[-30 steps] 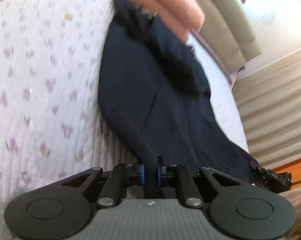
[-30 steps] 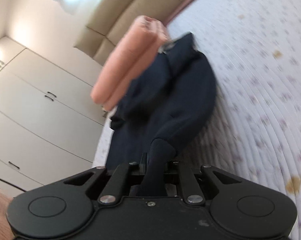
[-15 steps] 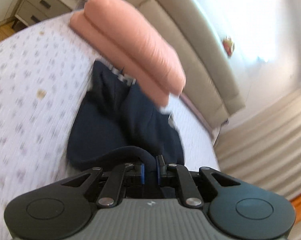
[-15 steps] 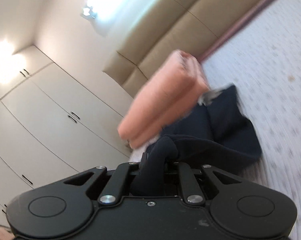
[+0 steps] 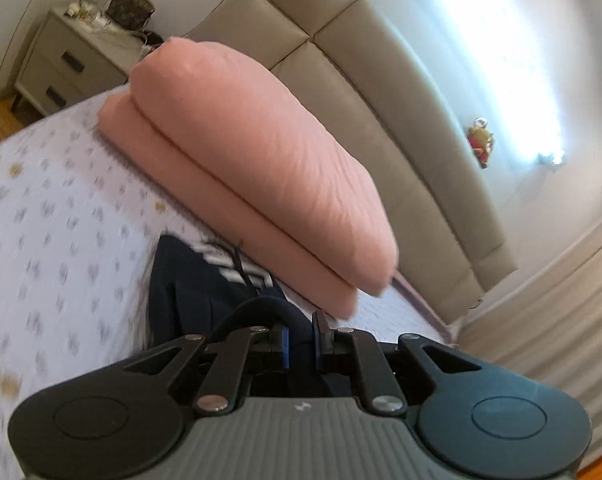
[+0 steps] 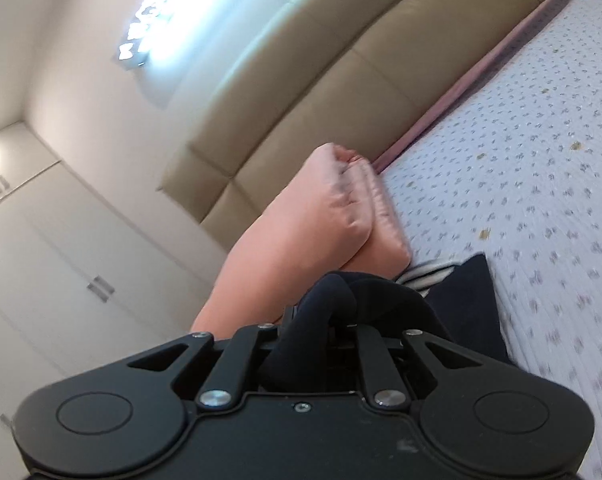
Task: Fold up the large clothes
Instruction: 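Fold the hem toward the hood with both grippers and lower it, then open both grippers and release the folded jacket onto the bed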
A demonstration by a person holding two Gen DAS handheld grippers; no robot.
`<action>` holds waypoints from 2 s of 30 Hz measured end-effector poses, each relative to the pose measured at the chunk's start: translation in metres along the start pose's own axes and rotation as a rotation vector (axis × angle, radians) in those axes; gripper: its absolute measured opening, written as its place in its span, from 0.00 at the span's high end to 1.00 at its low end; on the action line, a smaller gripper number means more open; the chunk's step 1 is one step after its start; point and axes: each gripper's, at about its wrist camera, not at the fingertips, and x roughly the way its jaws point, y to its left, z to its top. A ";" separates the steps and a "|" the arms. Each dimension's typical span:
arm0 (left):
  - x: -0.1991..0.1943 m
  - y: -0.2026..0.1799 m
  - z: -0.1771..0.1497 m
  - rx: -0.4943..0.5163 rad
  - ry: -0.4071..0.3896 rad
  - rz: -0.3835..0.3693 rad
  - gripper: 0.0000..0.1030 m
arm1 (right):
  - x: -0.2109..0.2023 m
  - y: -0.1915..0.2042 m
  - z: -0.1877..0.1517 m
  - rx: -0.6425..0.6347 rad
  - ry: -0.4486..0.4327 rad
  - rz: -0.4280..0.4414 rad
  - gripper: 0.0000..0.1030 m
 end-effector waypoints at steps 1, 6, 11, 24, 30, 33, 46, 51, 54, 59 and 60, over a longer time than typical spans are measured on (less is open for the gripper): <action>0.011 0.000 0.006 0.010 -0.003 0.013 0.88 | 0.012 -0.002 0.004 -0.007 -0.005 -0.009 0.88; 0.067 0.015 0.024 0.040 0.017 0.052 0.88 | 0.069 -0.021 0.016 -0.010 -0.005 -0.080 0.88; 0.114 0.038 0.020 0.072 0.026 0.086 0.87 | 0.124 -0.047 0.015 -0.049 0.016 -0.188 0.88; 0.105 0.023 -0.004 0.455 0.185 -0.025 0.36 | 0.113 -0.030 -0.044 -0.487 -0.090 -0.140 0.17; 0.160 0.000 -0.046 0.656 0.370 0.018 0.37 | 0.143 -0.021 -0.094 -0.731 0.193 -0.167 0.19; 0.191 -0.008 -0.058 0.706 0.361 0.032 0.35 | 0.179 -0.025 -0.106 -0.751 0.292 -0.208 0.19; 0.232 0.032 -0.029 0.531 0.070 0.081 0.31 | 0.259 -0.068 -0.062 -0.481 0.134 -0.342 0.17; 0.221 0.044 -0.002 0.362 -0.033 0.197 0.28 | 0.239 -0.073 -0.051 -0.373 0.046 -0.389 0.20; 0.208 0.030 -0.008 0.407 -0.016 0.189 0.14 | 0.225 -0.065 -0.053 -0.331 0.006 -0.398 0.14; 0.199 -0.027 -0.035 0.644 0.140 -0.016 0.00 | 0.209 -0.018 -0.078 -0.627 0.136 -0.231 0.07; 0.203 -0.039 -0.044 0.702 0.196 -0.048 0.00 | 0.209 -0.010 -0.083 -0.666 0.188 -0.179 0.06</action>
